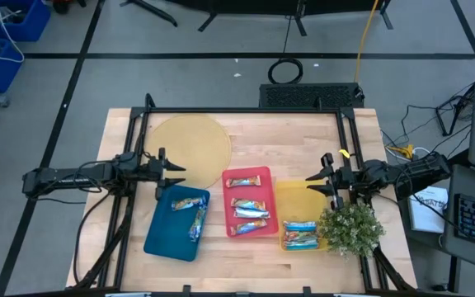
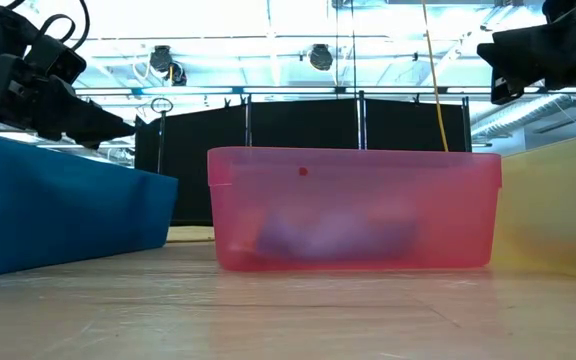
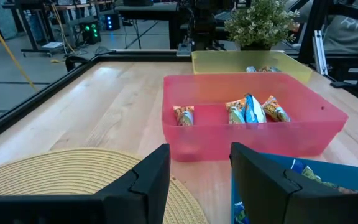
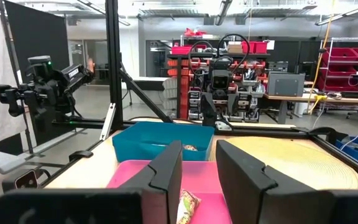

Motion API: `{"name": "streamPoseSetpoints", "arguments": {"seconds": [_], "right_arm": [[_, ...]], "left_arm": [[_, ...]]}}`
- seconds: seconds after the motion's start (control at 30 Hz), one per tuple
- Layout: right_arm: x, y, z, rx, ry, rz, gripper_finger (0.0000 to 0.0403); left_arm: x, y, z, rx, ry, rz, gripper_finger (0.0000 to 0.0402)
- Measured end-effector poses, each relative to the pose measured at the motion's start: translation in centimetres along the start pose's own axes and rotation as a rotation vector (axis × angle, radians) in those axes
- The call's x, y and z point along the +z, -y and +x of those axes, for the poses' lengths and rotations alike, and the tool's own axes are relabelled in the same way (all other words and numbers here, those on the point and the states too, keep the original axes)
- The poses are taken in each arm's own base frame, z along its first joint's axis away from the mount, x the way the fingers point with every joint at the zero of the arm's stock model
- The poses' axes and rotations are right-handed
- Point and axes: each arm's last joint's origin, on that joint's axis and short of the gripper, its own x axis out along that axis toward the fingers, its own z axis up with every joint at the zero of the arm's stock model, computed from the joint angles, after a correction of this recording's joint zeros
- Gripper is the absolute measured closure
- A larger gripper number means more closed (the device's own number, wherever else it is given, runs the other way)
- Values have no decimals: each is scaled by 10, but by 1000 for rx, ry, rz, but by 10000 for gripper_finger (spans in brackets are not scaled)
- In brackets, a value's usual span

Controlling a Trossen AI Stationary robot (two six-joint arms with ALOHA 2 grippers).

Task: Pick and place Granola Bars by type
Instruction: Return to Home Position

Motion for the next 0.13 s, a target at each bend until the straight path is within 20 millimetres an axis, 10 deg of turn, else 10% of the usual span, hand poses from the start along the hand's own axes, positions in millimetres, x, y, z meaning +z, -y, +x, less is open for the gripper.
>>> {"name": "streamPoseSetpoints", "arguments": {"seconds": [0.13], "right_arm": [[0, 0, 0, 0, 0, 0, 312]], "left_arm": [[0, 0, 0, 0, 0, 0, 227]]}}
